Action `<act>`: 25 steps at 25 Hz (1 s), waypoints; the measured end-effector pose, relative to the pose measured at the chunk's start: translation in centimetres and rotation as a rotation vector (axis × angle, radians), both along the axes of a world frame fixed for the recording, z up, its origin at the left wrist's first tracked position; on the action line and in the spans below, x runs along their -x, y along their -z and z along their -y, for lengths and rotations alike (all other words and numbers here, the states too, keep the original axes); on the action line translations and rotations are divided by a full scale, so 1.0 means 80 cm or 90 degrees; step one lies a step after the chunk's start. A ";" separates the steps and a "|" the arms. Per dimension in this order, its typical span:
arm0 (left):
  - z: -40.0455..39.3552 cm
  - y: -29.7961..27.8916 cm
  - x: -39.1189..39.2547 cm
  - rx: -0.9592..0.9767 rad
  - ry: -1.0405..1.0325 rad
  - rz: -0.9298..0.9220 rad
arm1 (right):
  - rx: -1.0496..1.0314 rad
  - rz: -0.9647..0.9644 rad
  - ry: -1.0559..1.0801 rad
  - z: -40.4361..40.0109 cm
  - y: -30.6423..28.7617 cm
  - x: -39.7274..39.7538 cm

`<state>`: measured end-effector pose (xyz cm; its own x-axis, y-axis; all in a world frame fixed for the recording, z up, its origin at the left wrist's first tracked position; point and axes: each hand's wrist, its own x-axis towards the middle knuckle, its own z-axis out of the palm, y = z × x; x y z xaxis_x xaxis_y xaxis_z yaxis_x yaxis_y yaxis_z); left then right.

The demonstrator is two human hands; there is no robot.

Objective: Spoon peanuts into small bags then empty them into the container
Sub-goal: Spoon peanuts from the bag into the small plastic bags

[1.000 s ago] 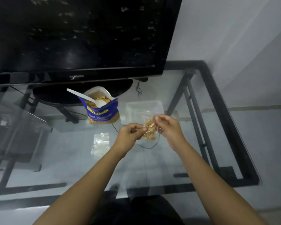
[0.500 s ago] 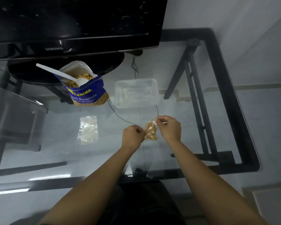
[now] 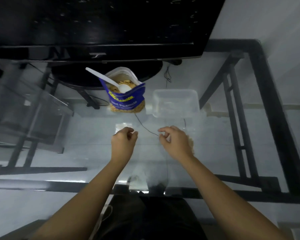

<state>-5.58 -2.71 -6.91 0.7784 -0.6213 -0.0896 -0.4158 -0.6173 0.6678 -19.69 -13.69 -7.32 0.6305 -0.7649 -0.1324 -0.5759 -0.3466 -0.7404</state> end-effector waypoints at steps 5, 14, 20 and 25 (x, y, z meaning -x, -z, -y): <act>-0.032 0.027 -0.060 -0.073 -0.082 -0.025 | -0.052 -0.053 -0.093 -0.034 0.022 -0.096; -0.025 0.049 -0.072 -0.056 -0.066 -0.112 | -0.058 -0.039 -0.018 -0.052 0.039 -0.132; -0.041 0.032 -0.078 0.121 -0.018 -0.286 | -0.278 0.089 0.068 -0.060 0.021 -0.121; -0.052 0.033 -0.096 0.150 -0.004 -0.441 | -0.467 0.148 0.111 -0.060 0.005 -0.117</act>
